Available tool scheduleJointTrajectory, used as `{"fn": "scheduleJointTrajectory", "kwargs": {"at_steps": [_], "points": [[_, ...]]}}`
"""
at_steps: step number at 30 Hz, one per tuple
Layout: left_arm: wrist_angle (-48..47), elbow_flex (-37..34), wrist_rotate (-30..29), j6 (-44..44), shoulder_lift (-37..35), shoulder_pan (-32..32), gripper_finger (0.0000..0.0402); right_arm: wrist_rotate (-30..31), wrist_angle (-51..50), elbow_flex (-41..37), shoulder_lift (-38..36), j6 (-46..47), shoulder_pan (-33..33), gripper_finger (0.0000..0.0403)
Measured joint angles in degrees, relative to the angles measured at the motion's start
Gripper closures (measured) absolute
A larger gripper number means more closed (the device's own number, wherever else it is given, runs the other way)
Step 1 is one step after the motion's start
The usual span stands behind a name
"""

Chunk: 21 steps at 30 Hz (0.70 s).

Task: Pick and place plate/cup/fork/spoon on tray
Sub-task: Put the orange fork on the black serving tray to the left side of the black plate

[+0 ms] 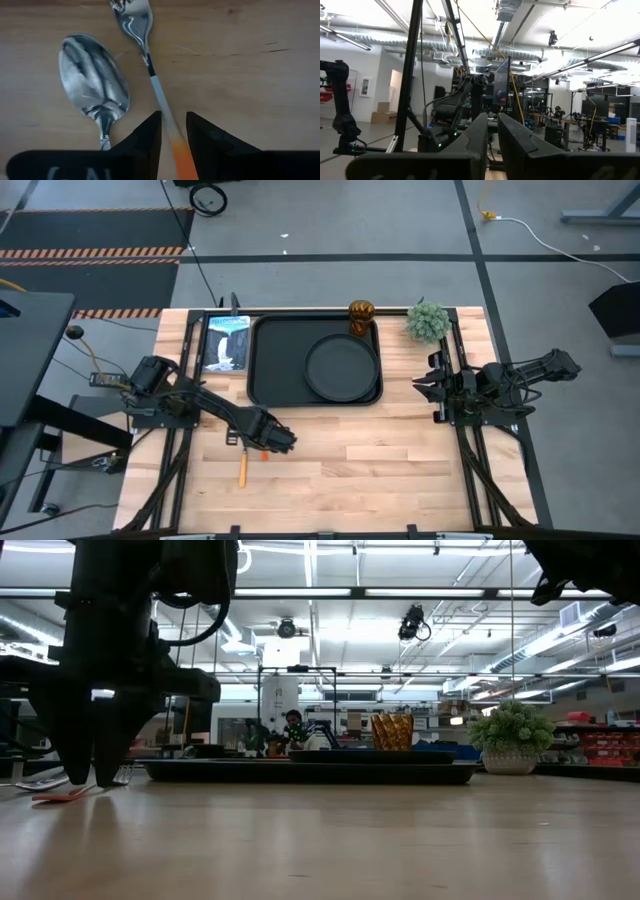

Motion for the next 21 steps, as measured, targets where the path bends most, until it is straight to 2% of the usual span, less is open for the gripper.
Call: {"fn": "scheduleJointTrajectory", "kwargs": {"at_steps": [16, 21], "points": [[1.63, 0.13, 1.28, 5.49, 1.23, 0.09, 0.0366, -1.07, 0.46, 0.00, 0.00, 0.00, 0.00, 0.0353], [1.63, 0.13, 1.31, 7.34, 1.23, 0.09, 0.0375, -1.07, 0.46, -0.02, 0.00, 0.00, 0.00, 0.0353]]}}
